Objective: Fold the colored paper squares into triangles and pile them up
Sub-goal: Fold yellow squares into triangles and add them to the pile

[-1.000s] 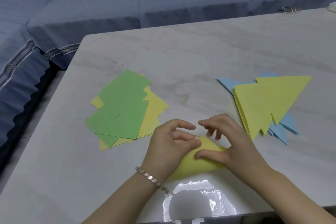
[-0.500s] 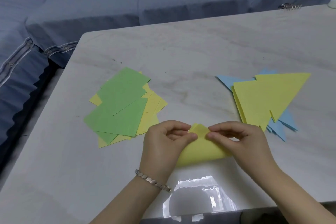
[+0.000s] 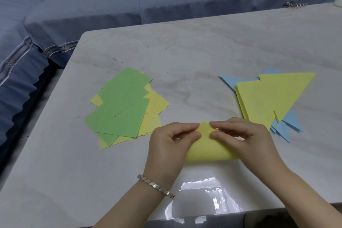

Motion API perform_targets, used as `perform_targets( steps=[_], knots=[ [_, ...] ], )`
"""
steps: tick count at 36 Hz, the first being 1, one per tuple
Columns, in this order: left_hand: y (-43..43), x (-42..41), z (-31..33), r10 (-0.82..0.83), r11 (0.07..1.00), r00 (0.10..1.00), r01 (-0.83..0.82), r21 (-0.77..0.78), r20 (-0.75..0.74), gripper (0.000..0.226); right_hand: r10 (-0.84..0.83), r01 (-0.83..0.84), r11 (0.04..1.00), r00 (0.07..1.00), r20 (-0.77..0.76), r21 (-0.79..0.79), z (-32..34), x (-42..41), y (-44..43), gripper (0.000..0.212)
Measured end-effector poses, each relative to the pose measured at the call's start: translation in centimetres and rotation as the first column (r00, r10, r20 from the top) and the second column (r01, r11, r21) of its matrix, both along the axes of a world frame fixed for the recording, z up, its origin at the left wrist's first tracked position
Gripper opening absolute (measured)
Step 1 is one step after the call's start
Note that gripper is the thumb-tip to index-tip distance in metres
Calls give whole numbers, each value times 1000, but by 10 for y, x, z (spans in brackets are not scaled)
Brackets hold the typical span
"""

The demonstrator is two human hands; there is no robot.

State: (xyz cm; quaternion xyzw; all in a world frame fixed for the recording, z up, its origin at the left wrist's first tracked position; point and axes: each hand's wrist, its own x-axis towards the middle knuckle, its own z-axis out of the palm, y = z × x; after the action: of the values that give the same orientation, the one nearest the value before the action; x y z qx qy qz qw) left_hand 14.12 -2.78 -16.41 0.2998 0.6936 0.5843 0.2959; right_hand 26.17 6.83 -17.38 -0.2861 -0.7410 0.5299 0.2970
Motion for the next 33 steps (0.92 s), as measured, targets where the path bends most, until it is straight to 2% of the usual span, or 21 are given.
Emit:
perform_targets(
  steps=[7,10,12,22,33],
  knots=[
    [0,-1,-2,-5,1000,1000,5,-13,-6,37,23,-23,1000,999,24,15,1,0,2,27],
    [0,-1,-2,7,1000,1000,-6,-21,8,38,10,-10,1000,999,34,4,0,0,3,44],
    [0,-1,-3,11,1000,1000,-11,-21,18,38,6,-5,1000,999,43,-7,1,0,4,48],
    [0,-1,-2,12,1000,1000,-13,-13,-8,33,45,-46,999,996,77,19,4,-2,3,30],
    [2,-1,-4,23,1000,999,-24,-15,-36,31,51,-54,998,994,93,25,2,-2,4,29]
  ],
)
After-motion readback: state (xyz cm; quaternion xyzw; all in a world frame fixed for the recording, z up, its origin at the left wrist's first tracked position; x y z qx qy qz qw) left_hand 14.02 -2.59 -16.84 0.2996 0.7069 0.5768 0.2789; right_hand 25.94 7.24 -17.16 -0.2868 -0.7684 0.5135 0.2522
